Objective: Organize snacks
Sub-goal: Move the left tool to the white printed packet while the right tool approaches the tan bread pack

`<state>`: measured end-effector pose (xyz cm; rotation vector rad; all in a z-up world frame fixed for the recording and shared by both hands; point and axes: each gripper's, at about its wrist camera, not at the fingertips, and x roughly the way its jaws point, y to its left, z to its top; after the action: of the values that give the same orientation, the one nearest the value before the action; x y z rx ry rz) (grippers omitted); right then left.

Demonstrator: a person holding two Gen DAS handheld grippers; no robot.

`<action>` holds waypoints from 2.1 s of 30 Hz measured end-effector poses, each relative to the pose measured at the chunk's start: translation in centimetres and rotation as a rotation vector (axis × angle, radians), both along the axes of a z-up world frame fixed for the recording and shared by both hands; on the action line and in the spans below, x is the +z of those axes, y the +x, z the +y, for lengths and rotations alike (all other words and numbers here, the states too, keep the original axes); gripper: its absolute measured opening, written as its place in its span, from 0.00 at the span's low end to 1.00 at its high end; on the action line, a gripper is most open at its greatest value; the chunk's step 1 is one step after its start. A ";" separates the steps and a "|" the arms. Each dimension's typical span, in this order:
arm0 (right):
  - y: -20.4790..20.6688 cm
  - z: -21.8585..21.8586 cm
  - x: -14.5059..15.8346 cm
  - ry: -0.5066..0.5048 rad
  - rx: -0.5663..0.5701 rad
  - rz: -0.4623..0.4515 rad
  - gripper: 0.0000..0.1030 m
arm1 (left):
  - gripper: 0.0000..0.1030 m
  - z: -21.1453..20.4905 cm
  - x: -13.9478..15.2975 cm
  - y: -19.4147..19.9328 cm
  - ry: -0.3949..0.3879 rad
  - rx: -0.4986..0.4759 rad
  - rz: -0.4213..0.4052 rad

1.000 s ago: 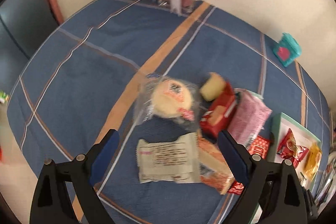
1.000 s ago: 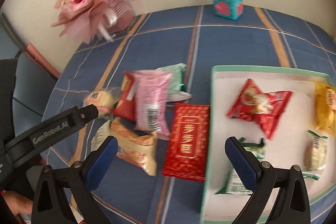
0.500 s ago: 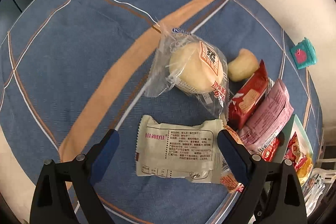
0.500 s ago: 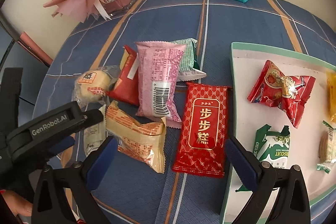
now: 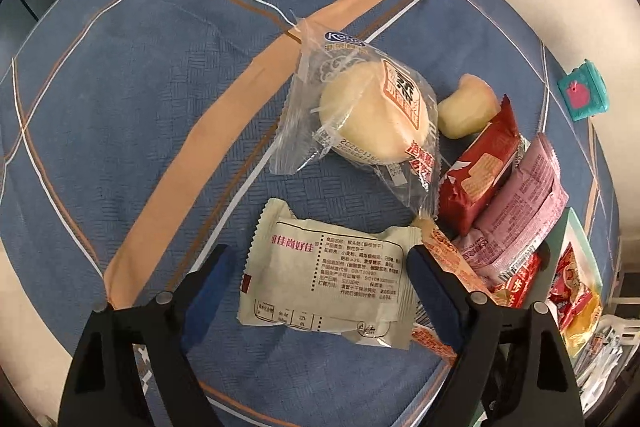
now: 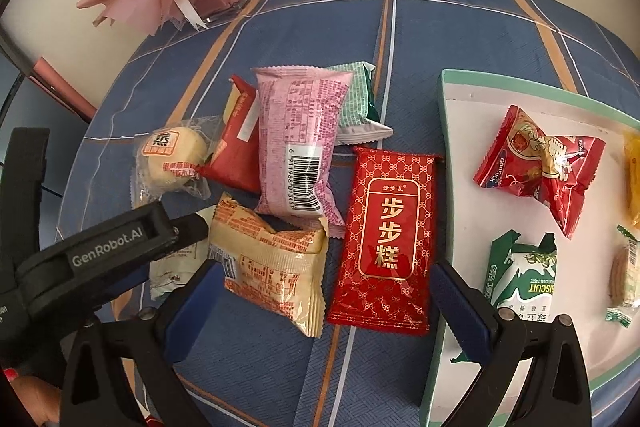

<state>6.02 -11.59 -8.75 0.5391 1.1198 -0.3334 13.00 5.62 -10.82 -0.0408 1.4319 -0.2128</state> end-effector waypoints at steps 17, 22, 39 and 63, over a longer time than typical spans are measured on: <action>2.7 2.4 2.2 -0.074 0.106 -0.122 0.84 | 0.86 5.2 1.8 0.7 0.036 0.165 -0.059; 4.0 4.3 2.1 -0.090 0.186 -0.138 0.80 | 0.86 6.6 1.7 1.3 0.023 0.204 -0.045; 4.2 4.6 -0.9 0.001 0.201 -0.053 0.79 | 0.86 9.6 -0.3 3.0 0.138 0.263 -0.050; 3.5 7.5 -3.1 -0.038 0.286 0.071 0.79 | 0.86 9.7 1.5 -0.2 0.181 0.224 -0.049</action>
<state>9.55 -4.07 -11.87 0.3300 1.2388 -0.1255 12.79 15.33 -9.27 -0.0476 1.3810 0.0996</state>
